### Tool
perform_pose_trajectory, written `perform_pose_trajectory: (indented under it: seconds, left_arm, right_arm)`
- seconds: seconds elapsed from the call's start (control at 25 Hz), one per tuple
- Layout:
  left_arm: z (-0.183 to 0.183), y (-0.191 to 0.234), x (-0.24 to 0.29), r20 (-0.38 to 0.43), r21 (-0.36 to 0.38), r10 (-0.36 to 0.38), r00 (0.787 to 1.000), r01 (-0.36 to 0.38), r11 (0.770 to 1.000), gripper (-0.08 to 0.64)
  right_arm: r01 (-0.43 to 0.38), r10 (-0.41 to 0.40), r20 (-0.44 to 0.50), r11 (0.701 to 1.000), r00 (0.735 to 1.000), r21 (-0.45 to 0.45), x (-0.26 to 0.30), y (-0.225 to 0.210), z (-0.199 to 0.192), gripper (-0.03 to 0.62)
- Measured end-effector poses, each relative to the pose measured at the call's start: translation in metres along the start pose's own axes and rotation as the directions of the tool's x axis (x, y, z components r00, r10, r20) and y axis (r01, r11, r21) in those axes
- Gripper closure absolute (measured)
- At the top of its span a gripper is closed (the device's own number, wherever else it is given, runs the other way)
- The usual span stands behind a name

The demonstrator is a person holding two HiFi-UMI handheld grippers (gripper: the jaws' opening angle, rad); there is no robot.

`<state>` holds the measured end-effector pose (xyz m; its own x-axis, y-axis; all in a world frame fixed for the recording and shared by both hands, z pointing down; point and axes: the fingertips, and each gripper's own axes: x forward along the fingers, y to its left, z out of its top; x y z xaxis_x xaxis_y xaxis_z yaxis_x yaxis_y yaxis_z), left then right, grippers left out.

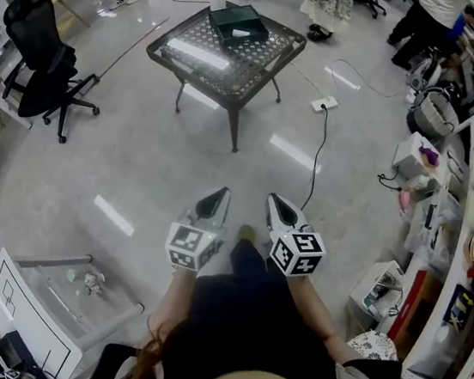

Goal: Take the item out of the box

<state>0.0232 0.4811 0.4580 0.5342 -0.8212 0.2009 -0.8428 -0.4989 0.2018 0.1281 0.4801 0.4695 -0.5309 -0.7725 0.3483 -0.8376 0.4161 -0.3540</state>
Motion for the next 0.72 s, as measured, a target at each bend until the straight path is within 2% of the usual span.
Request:
perform_pose_trajectory:
  seconds: [0.72]
  left_arm:
    - [0.023,0.043,0.091,-0.016,-0.013,0.023,1.0,-0.023,1.0,0.552]
  right_arm:
    - [-0.003,0.003,-0.023,1.0,1.0,0.007,0.078,-0.061,0.053,0.592]
